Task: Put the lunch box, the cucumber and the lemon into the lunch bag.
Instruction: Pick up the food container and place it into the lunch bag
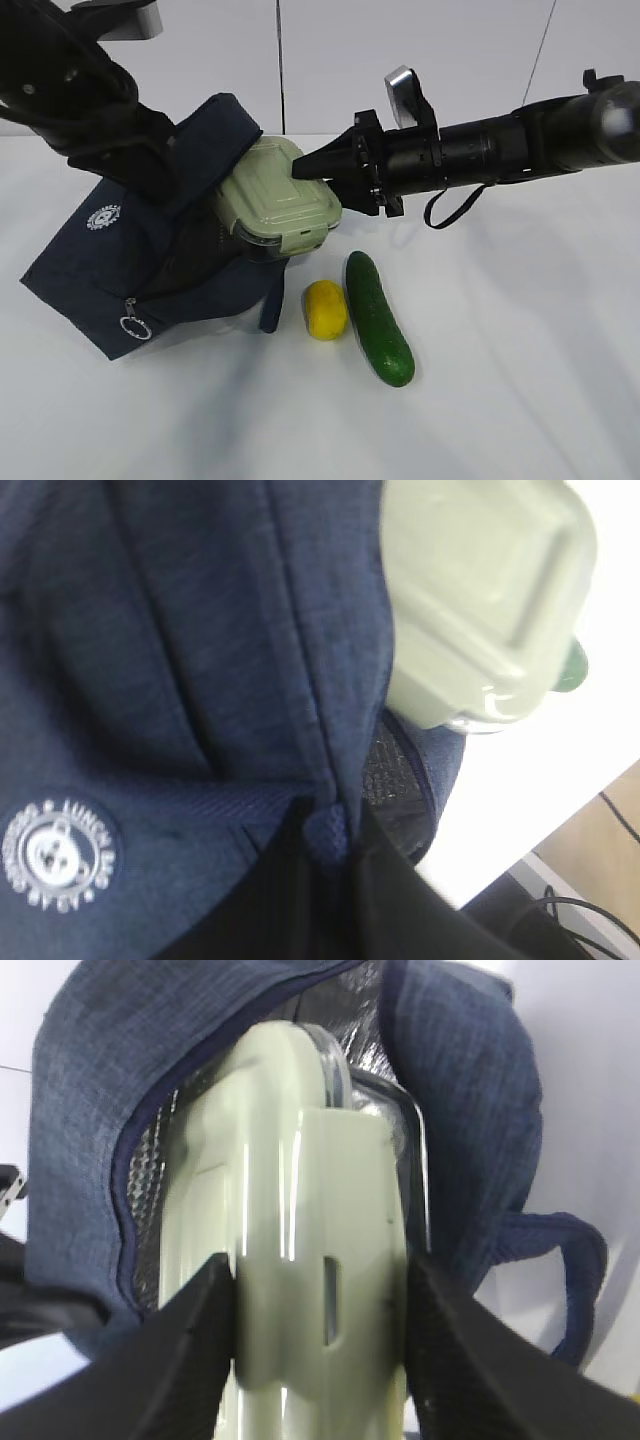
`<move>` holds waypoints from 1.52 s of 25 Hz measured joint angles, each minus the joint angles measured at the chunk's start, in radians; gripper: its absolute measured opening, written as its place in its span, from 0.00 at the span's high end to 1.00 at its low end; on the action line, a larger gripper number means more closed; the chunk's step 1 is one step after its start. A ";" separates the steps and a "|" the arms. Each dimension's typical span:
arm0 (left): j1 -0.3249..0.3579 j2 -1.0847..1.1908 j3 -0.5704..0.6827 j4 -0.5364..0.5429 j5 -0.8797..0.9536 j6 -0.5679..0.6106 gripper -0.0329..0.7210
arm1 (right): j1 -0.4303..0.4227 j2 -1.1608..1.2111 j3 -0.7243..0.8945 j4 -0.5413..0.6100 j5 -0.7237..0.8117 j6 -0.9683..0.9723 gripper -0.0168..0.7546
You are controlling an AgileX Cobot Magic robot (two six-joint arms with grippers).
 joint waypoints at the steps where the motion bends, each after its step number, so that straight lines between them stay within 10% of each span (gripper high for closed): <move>1: -0.003 0.000 0.000 -0.010 0.000 0.000 0.94 | 0.002 0.003 -0.011 0.000 0.000 0.000 0.47; 38: -0.037 0.107 0.000 -0.185 -0.059 -0.002 0.94 | 0.159 0.097 -0.038 0.019 -0.183 -0.067 0.47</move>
